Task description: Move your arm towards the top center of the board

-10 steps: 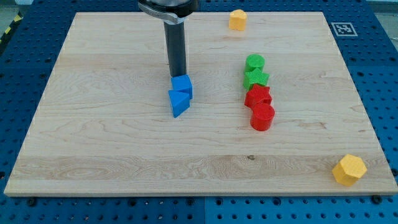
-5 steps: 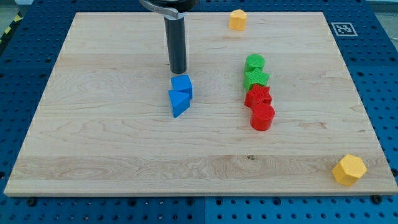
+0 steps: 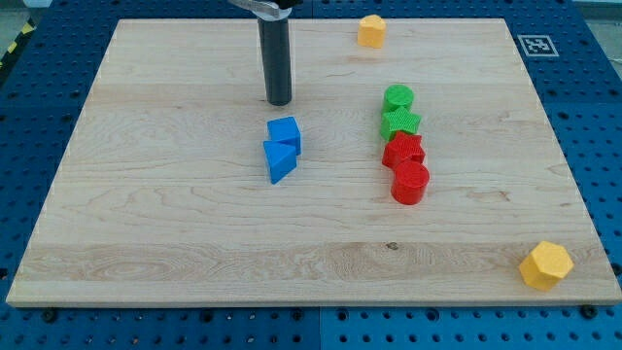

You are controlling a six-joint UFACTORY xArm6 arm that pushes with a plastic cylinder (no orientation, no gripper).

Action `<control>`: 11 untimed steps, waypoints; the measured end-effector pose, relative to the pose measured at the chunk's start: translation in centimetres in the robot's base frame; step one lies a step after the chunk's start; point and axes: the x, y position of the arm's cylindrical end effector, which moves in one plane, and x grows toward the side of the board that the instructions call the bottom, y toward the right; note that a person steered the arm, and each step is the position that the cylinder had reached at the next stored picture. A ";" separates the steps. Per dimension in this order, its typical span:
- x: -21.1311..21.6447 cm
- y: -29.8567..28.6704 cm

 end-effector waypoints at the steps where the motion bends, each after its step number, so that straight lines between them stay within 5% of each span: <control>1: -0.3 0.0; 11: -4.8 0.0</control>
